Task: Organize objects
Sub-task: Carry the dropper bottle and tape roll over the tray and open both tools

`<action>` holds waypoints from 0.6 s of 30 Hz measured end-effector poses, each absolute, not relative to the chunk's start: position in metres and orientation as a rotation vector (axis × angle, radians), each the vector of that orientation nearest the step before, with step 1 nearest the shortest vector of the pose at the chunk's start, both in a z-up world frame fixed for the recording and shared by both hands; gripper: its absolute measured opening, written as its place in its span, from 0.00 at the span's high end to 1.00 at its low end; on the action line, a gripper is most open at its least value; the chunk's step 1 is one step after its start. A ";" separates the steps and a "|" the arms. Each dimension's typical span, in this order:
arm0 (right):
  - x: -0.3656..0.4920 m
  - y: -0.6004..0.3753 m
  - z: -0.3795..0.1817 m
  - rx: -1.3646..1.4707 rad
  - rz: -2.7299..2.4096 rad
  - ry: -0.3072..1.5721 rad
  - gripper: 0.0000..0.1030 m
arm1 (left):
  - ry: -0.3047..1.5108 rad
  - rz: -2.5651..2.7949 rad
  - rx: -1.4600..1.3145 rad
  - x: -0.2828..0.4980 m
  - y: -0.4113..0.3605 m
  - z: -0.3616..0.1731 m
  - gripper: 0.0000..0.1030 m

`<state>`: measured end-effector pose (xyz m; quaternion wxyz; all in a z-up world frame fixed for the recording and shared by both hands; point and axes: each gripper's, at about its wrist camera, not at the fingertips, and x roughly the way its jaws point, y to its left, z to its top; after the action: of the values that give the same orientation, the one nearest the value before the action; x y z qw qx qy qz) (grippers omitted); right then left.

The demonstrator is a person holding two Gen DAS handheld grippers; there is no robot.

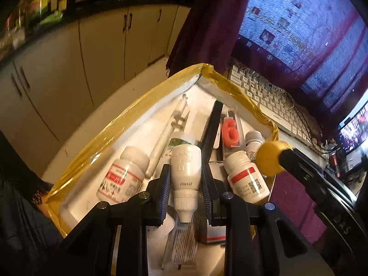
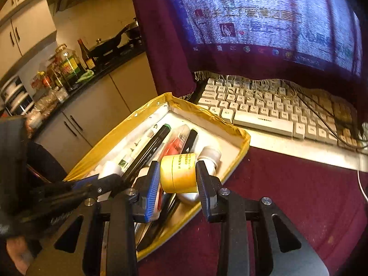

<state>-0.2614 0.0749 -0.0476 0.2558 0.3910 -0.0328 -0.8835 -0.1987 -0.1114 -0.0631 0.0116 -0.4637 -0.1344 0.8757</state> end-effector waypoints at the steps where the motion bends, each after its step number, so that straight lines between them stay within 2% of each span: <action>1: -0.262 0.073 -0.048 1.051 -2.404 -0.079 0.71 | -0.413 2.734 -1.440 -0.199 -0.110 -0.063 0.79; 3: -0.263 0.065 -0.049 1.007 -2.434 -0.029 0.71 | -0.399 2.748 -1.433 -0.200 -0.109 -0.062 0.79; 6: -0.264 0.062 -0.052 1.000 -2.436 -0.041 0.71 | -0.306 2.792 -1.419 -0.204 -0.105 -0.063 0.79; 12: -0.264 0.061 -0.057 1.027 -2.407 -0.066 0.71 | -0.245 2.845 -1.379 -0.205 -0.102 -0.062 0.78; 16: -0.261 0.068 -0.056 1.061 -2.381 -0.121 0.71 | -0.165 2.917 -1.349 -0.199 -0.100 -0.062 0.50; 18: -0.257 0.075 -0.053 1.081 -2.366 -0.159 0.64 | -0.171 2.951 -1.311 -0.193 -0.102 -0.060 0.42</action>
<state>-0.2566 0.0753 -0.0530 0.2648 0.4000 -0.0588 -0.8755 -0.1932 -0.1022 -0.0602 -0.0459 -0.4049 -0.0527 0.9117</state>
